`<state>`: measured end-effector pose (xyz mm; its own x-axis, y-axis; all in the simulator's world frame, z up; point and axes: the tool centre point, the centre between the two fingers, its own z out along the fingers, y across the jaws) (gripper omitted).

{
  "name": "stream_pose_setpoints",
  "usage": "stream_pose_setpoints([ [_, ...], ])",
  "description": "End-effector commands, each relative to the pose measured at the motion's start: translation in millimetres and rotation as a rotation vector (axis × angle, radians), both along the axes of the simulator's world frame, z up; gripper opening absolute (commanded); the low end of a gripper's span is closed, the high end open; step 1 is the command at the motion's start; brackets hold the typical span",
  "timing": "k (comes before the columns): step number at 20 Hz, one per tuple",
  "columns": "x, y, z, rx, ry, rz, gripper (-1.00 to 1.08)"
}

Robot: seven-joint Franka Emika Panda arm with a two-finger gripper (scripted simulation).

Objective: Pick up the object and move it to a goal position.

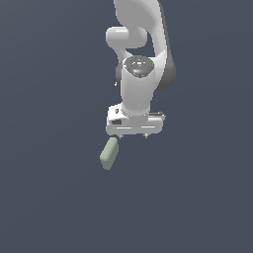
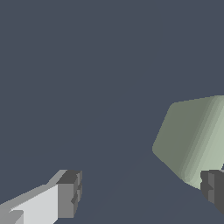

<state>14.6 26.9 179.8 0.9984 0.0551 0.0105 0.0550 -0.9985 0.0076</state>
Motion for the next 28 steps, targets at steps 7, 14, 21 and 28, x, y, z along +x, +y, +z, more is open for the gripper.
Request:
stream_pose_setpoints([
  [7, 11, -61, -20, 0.008, 0.007, -0.244, 1.0],
  [14, 15, -98, -32, 0.009, 0.009, -0.39, 1.0],
  [21, 15, -102, -35, 0.009, 0.01, -0.405, 1.0],
  [28, 14, -103, -64, 0.009, 0.009, -0.409, 1.0],
])
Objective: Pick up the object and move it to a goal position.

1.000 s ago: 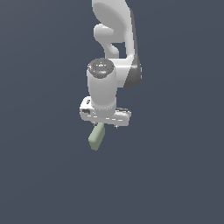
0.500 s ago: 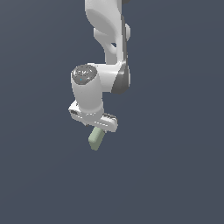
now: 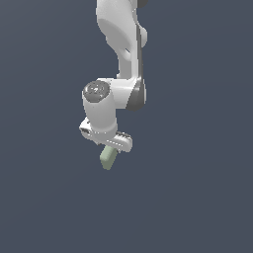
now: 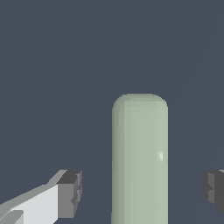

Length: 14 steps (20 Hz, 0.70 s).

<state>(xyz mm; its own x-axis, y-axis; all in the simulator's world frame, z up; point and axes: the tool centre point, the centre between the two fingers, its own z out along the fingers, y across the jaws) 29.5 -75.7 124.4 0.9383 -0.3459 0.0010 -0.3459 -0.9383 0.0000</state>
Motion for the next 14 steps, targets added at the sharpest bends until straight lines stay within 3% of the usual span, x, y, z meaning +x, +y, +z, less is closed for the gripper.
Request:
stream_pose_setpoints([
  [1, -1, 0, -14, 0.0, 0.001, -0.002, 1.0],
  [9, 0, -1, -29, 0.0, 0.001, -0.004, 1.0],
  [10, 0, -1, -29, 0.0, 0.001, -0.004, -1.0],
  [14, 0, -1, -29, 0.0, 0.001, -0.004, -1.0],
])
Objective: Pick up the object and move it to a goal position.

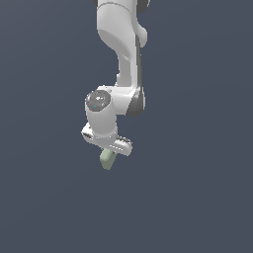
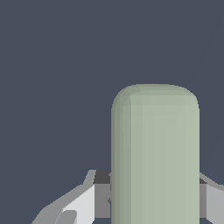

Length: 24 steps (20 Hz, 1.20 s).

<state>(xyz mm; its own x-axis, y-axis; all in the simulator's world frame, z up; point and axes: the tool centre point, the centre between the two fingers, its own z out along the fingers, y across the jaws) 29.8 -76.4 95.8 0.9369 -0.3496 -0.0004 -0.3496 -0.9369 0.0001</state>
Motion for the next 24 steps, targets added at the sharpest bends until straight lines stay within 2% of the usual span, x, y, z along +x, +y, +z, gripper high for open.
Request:
stream_pose_setpoints([
  [1, 0, 0, 0, 0.0, 0.0, 0.0, -1.0],
  [13, -5, 1, 12, 0.0, 0.0, 0.0, -1.0],
  [24, -29, 5, 74, 0.0, 0.0, 0.0, -1.0],
])
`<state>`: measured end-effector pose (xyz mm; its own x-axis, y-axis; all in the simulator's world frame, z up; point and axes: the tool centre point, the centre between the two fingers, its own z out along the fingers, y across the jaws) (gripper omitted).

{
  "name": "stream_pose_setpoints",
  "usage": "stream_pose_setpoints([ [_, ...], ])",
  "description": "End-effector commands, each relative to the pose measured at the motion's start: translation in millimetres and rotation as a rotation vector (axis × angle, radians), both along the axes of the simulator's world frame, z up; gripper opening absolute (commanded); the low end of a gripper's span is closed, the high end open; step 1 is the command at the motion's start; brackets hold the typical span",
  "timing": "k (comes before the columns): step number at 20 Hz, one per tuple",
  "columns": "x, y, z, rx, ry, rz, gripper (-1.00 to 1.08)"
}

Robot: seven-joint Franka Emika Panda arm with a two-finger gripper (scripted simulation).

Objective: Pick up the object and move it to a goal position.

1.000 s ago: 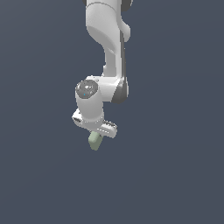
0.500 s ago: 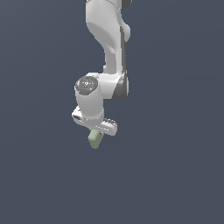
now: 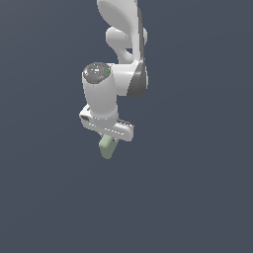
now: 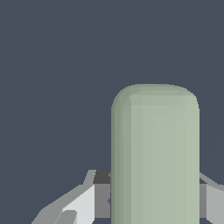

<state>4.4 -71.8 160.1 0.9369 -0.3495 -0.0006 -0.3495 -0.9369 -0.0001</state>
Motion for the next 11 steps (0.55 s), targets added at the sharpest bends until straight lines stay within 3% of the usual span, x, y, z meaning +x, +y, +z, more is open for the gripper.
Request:
stream_pose_setpoints([
  [1, -6, 1, 15, 0.0, 0.0, 0.0, -1.0],
  [11, -13, 2, 40, 0.0, 0.0, 0.0, -1.0],
])
